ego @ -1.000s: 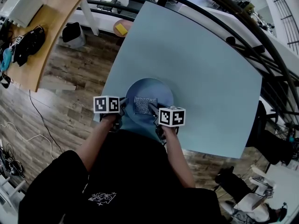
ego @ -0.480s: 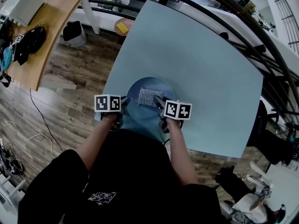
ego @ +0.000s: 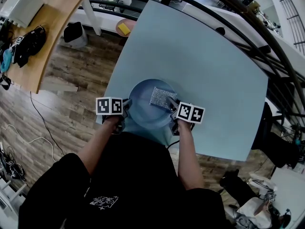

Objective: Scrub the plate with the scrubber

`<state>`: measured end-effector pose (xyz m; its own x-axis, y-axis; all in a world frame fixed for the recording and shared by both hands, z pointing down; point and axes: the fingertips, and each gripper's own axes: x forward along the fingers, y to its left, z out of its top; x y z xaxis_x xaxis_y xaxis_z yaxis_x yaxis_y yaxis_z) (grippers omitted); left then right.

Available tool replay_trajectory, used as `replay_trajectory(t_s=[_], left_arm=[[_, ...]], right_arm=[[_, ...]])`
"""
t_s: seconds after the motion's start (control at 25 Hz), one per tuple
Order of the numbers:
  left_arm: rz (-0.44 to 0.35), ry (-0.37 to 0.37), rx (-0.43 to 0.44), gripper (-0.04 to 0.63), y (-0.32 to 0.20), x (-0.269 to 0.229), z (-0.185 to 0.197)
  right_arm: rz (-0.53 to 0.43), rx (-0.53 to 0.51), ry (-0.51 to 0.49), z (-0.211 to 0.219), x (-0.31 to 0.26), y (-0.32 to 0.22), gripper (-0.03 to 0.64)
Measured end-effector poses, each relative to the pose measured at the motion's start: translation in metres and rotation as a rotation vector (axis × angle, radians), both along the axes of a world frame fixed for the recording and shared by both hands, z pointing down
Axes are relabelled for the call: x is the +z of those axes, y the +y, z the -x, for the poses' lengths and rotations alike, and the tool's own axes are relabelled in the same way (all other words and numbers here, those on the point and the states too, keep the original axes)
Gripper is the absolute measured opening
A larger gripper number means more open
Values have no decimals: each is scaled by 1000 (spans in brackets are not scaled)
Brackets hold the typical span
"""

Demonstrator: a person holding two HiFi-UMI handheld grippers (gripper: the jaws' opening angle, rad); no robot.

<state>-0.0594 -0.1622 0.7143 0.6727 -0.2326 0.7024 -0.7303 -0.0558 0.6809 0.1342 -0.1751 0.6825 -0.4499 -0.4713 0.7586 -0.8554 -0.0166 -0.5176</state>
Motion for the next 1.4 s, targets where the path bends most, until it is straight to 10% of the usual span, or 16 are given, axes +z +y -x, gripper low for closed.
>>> replay_trajectory(t_s=[1.4], left_arm=[[-10,0,-15,41,3,-2,2]], right_arm=[[56,4,0,-33,-5,66,84]])
